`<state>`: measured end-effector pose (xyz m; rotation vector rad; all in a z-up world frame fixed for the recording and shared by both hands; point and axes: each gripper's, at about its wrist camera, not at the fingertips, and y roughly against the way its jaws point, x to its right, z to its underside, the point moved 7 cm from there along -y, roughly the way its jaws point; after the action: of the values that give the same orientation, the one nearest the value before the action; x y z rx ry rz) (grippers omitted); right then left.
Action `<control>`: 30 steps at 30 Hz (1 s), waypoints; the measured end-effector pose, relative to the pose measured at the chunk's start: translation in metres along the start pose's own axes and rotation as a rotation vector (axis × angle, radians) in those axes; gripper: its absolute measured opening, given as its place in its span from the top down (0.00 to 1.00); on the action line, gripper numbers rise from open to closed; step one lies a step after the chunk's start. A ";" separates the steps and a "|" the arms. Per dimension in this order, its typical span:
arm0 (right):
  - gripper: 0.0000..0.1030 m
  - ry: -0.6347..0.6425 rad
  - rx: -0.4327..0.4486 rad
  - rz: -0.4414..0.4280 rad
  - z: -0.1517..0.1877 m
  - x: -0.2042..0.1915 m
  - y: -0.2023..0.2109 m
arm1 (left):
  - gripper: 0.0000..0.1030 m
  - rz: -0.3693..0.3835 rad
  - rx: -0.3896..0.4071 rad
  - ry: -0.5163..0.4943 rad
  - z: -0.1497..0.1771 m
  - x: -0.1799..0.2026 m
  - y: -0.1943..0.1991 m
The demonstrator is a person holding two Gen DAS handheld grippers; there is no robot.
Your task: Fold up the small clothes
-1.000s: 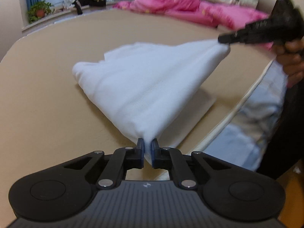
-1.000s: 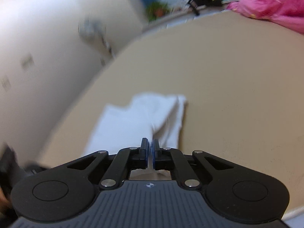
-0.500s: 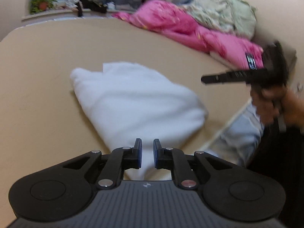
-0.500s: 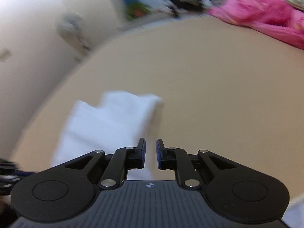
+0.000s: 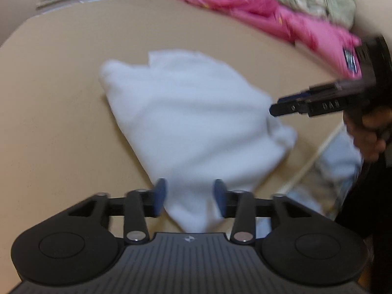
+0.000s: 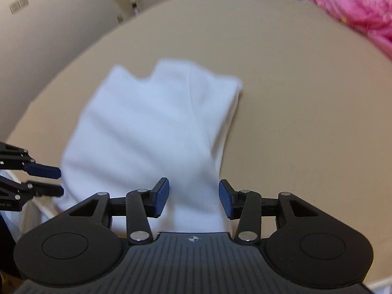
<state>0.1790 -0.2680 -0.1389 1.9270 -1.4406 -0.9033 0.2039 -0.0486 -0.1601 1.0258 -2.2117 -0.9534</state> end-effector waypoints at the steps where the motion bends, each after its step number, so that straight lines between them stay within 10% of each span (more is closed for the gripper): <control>1: 0.54 -0.001 0.039 -0.011 -0.008 -0.003 0.005 | 0.41 0.002 0.027 0.030 -0.006 -0.004 0.005; 6: 0.43 -0.026 0.191 -0.059 -0.041 -0.010 0.005 | 0.32 -0.005 0.075 0.183 -0.033 -0.026 0.014; 10: 0.42 -0.022 0.071 0.058 -0.032 0.007 -0.038 | 0.23 -0.040 0.052 0.231 -0.053 -0.048 0.000; 13: 0.22 -0.130 -0.045 0.170 -0.021 0.032 -0.071 | 0.22 -0.033 0.028 0.302 -0.058 -0.066 -0.021; 24: 0.26 -0.332 -0.023 0.034 -0.031 0.044 -0.086 | 0.15 0.166 0.002 0.652 -0.037 -0.107 -0.075; 30: 0.43 -0.381 0.004 -0.026 -0.024 0.043 -0.081 | 0.44 0.207 0.019 0.723 -0.039 -0.115 -0.080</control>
<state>0.2537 -0.2871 -0.1947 1.8475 -1.6286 -1.3359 0.3324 -0.0085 -0.2158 0.9331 -1.6707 -0.3768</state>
